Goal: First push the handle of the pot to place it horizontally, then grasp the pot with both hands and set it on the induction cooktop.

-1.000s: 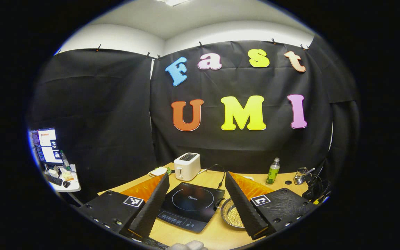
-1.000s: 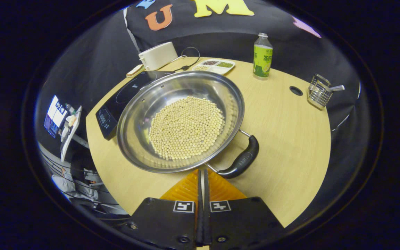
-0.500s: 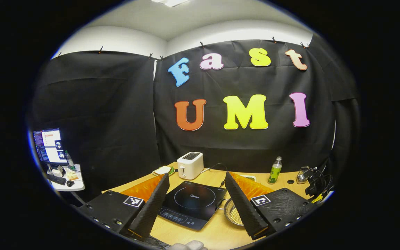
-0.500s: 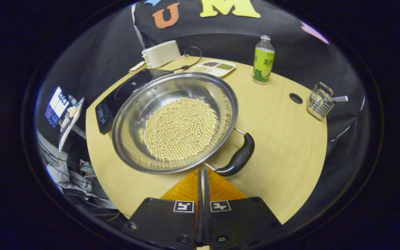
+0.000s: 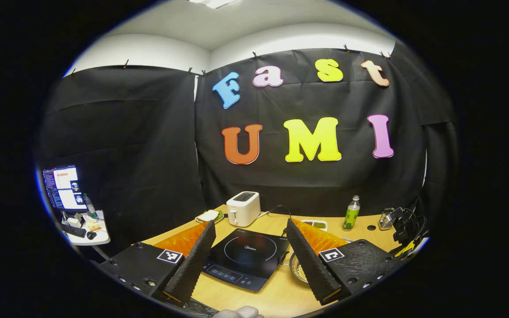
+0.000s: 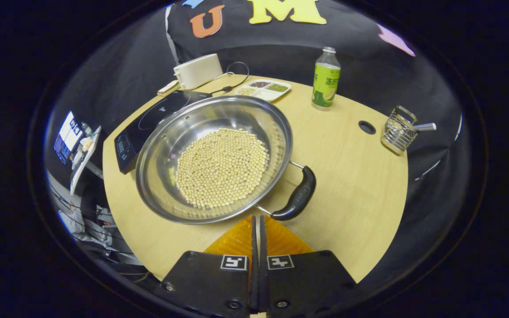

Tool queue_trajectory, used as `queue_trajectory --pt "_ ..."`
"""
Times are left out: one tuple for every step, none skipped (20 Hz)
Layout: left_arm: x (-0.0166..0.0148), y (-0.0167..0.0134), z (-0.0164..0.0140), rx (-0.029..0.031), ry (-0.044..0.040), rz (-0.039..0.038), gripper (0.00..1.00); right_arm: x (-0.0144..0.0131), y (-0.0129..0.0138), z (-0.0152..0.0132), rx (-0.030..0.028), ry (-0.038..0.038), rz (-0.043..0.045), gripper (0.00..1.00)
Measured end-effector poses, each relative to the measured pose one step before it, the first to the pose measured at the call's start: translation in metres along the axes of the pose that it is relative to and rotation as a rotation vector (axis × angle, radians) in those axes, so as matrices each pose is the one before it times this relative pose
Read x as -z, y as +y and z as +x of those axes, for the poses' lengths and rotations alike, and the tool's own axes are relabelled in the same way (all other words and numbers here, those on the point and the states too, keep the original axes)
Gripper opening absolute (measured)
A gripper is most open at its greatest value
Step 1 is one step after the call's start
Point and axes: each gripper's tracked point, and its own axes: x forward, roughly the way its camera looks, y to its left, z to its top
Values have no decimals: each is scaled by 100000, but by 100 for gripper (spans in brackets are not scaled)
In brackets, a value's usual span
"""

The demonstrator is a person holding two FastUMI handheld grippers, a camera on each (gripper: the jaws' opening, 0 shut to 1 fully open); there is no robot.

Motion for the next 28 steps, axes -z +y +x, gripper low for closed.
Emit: queue_trajectory --pt "211 -41 322 1131 214 -194 96 245 187 -310 -159 -1097 1402 4" --pt "217 -186 162 1896 231 -867 96 507 317 -236 -291 -748 1810 4" --pt "21 -307 302 2259 -223 -997 96 593 48 -339 1245 -80 1704 4" --pt "321 -92 564 1918 449 -524 96 531 31 -523 1476 -778 1395 4" --pt "331 -164 494 2191 1208 -220 96 433 110 -525 1247 -576 1614 4" --pt "354 -167 418 2952 508 -130 96 418 315 -557 646 -621 1988 4" --pt "115 -213 291 3033 -259 153 96 -9 258 -588 842 -1693 1957 7" --pt "287 180 584 2248 840 586 96 153 -37 -691 1977 -1205 1593 13" --pt "489 49 475 2622 1199 889 96 24 16 -685 2188 -1336 1664 17" --pt "550 47 485 2471 905 992 96 -31 -35 -400 2596 -1802 1659 22" --pt "321 85 394 2026 653 770 96 -94 14 -466 2315 -1028 1565 41" --pt "310 113 338 2465 548 189 96 23 -16 -582 2380 -1879 2189 53" --pt "311 205 370 2075 447 -63 96 -123 81 -536 2488 -1793 2309 76" --pt "645 280 270 1700 1447 -36 96 11 -55 -466 2780 -1165 2090 83" --pt "644 218 284 1871 1147 -25 96 -184 119 -543 2250 -1527 2194 83" --pt "700 243 261 2141 1425 215 96 -153 177 -484 1938 -1615 2470 80" --pt "1071 281 422 1402 2006 313 96 -264 309 -432 1580 -1254 2268 78" --pt "942 315 348 1666 2193 -179 97 -212 351 -380 1175 -1581 1791 78" --pt "817 -28 380 2356 1569 -686 97 -458 235 -234 1998 -3004 1988 78" --pt "851 -23 736 1629 2006 -201 97 -436 -15 -109 2466 -2239 1360 78" --pt "965 -12 756 1196 2722 336 97 -156 282 -75 1124 -634 1143 78" --pt "851 -162 778 1519 1985 142 97 45 509 -93 -200 -302 1140 78" --pt "847 -208 1033 1044 1912 -41 97 -206 507 116 -698 467 538 84" --pt "1041 -193 1168 359 2935 -585 96 -169 115 547 164 534 -142 88" --pt "1185 -312 1176 612 3135 -960 97 -445 59 540 125 17 -337 96" --pt "1025 -92 1210 19 3492 -677 97 -403 147 667 -447 301 -346 97" --pt "860 -425 1317 80 2703 -197 97 -570 74 828 -461 227 66 96" --pt "687 -281 1125 -196 2714 258 97 -443 -20 1063 -713 889 38 96"
